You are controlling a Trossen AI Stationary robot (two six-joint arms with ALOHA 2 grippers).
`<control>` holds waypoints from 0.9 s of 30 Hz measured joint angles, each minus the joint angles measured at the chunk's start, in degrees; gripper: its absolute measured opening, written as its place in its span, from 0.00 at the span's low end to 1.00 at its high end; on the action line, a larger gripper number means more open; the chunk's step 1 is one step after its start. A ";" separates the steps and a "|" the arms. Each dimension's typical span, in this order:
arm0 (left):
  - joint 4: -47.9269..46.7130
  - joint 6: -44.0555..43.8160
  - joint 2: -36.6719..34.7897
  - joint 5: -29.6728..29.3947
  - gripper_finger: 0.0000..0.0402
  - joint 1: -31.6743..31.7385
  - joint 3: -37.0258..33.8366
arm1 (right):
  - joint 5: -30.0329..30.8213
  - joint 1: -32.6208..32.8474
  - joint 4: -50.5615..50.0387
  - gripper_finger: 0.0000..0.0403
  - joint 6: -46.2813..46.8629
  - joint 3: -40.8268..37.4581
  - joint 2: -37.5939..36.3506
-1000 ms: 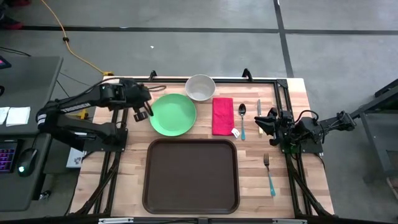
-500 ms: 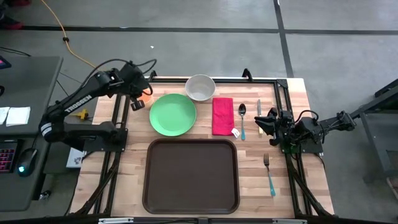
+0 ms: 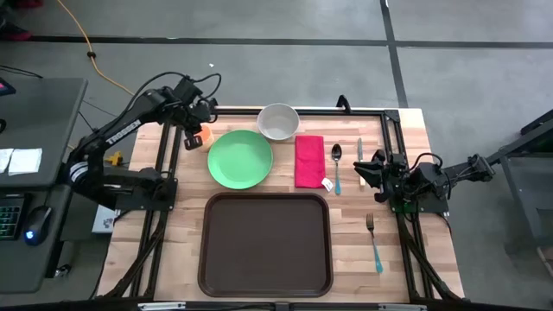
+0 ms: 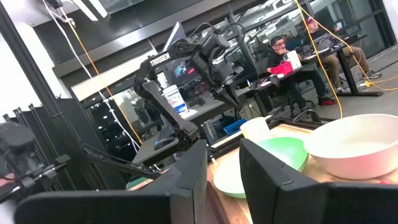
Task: Set up tray
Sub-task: Put the light orange cup on the brown serving tray
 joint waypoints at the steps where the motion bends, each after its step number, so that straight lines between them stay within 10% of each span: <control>1: 0.40 0.14 0.53 0.38 0.18 0.01 0.00 | 0.00 0.01 0.00 0.18 0.00 0.00 0.01; 27: -4.82 7.18 5.29 4.65 0.18 0.03 -0.02 | 0.00 0.02 0.00 0.18 0.00 0.01 0.01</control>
